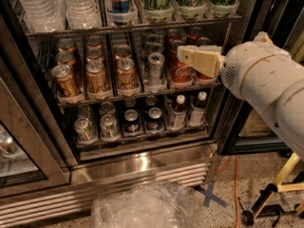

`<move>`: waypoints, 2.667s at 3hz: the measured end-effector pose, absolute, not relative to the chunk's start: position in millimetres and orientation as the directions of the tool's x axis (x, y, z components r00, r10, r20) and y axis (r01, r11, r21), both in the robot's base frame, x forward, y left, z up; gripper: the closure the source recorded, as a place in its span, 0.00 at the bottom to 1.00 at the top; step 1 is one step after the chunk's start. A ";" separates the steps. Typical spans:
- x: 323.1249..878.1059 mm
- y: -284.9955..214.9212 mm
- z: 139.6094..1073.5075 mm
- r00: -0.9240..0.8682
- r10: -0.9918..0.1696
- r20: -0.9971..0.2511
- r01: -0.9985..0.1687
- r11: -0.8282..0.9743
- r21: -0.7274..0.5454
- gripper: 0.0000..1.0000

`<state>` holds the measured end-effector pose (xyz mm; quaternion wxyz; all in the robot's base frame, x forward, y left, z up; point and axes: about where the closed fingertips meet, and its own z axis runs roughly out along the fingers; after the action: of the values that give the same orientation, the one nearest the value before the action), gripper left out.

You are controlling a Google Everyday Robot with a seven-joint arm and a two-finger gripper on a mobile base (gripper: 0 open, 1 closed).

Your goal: Pick green can from top shelf of fridge

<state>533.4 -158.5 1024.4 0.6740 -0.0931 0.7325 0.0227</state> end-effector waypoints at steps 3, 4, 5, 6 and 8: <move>556.4 -142.4 1036.0 0.006 -0.089 -0.996 -0.154 0.984 -0.089 0.30; 567.3 -143.8 1045.9 0.058 -0.104 -0.993 -0.133 0.985 -0.111 0.33; 576.5 -143.9 1051.8 0.098 -0.115 -0.989 -0.123 0.984 -0.127 0.33; 584.2 -146.7 1054.8 0.127 -0.127 -0.984 -0.108 0.984 -0.141 0.33; 600.4 -158.6 1064.3 0.182 -0.158 -0.971 -0.066 0.983 -0.172 0.35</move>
Offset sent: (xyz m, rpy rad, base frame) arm 0.0243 0.0140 -0.0019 0.0433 -0.0790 0.0054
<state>600.4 -158.6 1064.3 0.7639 -0.0875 0.6387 -0.0300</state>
